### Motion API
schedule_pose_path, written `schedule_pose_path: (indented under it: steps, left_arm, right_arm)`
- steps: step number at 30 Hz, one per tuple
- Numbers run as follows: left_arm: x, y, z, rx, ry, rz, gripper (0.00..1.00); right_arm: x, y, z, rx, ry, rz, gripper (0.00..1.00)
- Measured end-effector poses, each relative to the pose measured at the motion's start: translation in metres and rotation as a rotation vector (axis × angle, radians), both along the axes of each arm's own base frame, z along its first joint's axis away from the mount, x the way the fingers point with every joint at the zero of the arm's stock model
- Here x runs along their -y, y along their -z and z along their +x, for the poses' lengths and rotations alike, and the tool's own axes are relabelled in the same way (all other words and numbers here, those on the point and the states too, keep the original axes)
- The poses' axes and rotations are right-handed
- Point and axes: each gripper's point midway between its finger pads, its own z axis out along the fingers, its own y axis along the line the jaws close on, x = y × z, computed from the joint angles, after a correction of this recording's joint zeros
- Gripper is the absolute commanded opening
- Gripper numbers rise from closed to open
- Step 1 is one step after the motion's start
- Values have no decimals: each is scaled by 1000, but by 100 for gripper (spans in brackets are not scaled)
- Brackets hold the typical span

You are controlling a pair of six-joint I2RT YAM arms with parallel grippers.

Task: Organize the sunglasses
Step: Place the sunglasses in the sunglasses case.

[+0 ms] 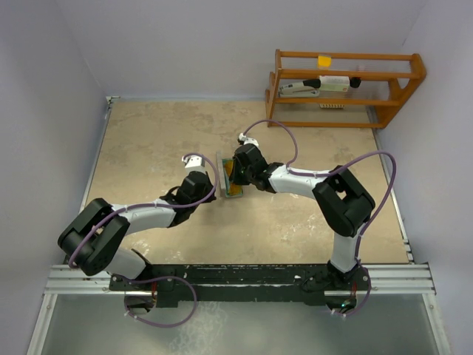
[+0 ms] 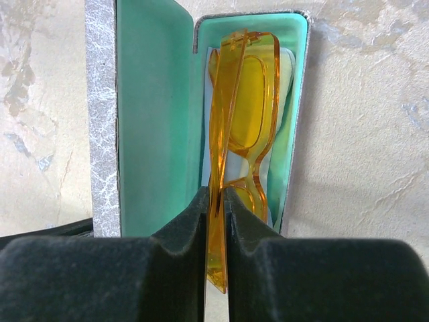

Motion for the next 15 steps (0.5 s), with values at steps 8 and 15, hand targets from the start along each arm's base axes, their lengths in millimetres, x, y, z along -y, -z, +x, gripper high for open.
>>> schedule_pose_path:
  steps: [8, 15]
  left_arm:
    - [0, 0, 0, 0, 0, 1, 8]
    - [0, 0, 0, -1, 0, 1, 8]
  right_arm:
    - [-2, -1, 1, 6, 0, 7, 0]
    - [-3, 0, 0, 6, -5, 16, 0]
